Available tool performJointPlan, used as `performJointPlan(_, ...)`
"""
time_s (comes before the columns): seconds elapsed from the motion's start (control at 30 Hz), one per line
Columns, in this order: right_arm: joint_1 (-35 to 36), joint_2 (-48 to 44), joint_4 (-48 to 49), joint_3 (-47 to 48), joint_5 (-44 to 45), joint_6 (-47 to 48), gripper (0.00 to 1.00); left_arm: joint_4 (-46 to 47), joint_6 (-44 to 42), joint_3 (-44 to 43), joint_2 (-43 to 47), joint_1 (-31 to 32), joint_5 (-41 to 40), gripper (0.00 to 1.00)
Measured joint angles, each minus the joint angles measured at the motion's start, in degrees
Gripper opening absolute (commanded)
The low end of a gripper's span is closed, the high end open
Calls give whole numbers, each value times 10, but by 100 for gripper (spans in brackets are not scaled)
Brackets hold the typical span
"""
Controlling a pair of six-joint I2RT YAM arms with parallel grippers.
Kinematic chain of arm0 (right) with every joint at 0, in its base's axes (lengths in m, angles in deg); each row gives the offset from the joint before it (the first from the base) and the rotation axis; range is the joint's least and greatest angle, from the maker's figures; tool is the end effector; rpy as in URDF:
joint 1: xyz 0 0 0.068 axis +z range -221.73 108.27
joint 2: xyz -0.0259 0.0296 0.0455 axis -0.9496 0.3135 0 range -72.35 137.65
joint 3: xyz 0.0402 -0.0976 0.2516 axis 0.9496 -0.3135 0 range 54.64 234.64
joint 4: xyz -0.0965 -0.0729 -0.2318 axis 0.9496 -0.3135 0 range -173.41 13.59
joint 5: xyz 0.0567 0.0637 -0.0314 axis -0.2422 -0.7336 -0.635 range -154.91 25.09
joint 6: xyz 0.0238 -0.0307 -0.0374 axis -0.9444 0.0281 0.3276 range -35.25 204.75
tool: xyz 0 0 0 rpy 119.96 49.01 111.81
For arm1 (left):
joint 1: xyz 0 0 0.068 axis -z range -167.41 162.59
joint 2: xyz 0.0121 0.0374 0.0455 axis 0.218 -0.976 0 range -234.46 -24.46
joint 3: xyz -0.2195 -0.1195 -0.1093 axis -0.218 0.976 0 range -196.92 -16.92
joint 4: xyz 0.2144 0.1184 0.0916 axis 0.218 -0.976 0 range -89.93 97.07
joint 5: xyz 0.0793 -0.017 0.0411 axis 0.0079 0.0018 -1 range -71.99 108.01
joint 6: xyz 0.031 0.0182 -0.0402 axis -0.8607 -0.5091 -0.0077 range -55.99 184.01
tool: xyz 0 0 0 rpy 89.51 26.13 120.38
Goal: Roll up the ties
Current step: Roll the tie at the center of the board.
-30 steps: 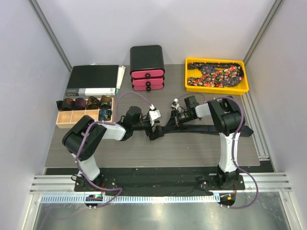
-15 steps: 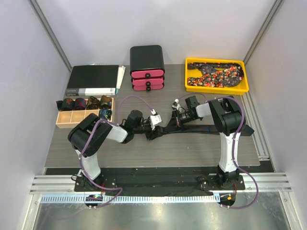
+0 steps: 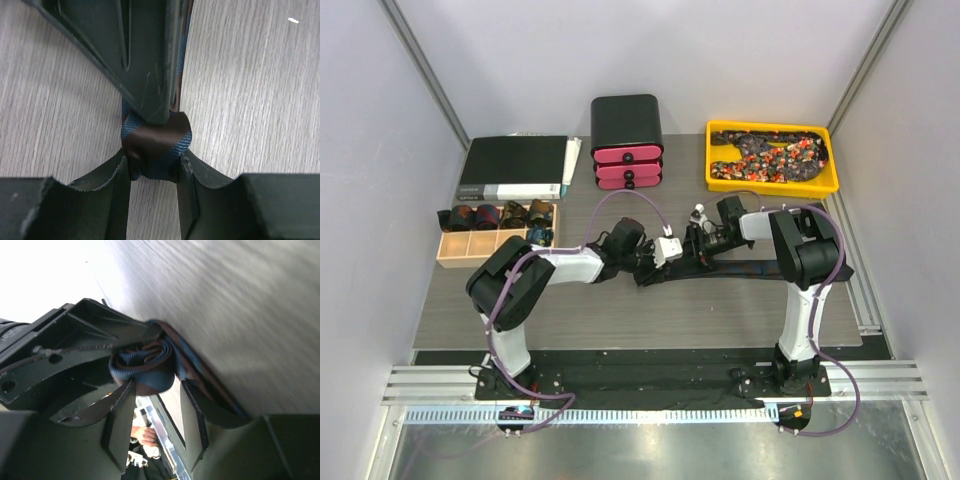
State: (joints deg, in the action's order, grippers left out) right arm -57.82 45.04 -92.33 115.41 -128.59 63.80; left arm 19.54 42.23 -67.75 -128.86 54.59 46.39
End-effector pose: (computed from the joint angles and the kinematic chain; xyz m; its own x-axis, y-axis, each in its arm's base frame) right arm 0.3352 0.1159 0.0908 -0.9962 -0.0834 0.0254 -0.0123 0.4234 0.9059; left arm 0.2553 -0.2526 0.1384 -0.1365 0.5621 -0.8157 0.9751 0.2213 -0.0106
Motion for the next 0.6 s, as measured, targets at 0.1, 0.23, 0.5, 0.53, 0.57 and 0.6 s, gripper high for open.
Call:
performJointPlan(0.1, -13, -21, -42, 0, 24, 27, 48, -56, -3, -36, -9, 7, -21, 15)
performJointPlan(0.23, -34, -37, -95, 1, 43, 63, 47, -120, -3, -81, -24, 16, -41, 15)
performJointPlan(0.5, -26, -45, -78, 1, 46, 45, 48, -216, -3, -168, -63, 34, -76, 18)
performJointPlan(0.53, -23, -45, -71, 1, 46, 40, 48, -223, -3, -173, -64, 35, -79, 18)
performJointPlan(0.57, -20, -45, -61, 1, 46, 33, 48, -230, -3, -178, -67, 36, -82, 19)
performJointPlan(0.6, -18, -45, -55, 1, 46, 28, 48, -236, -3, -183, -68, 37, -84, 19)
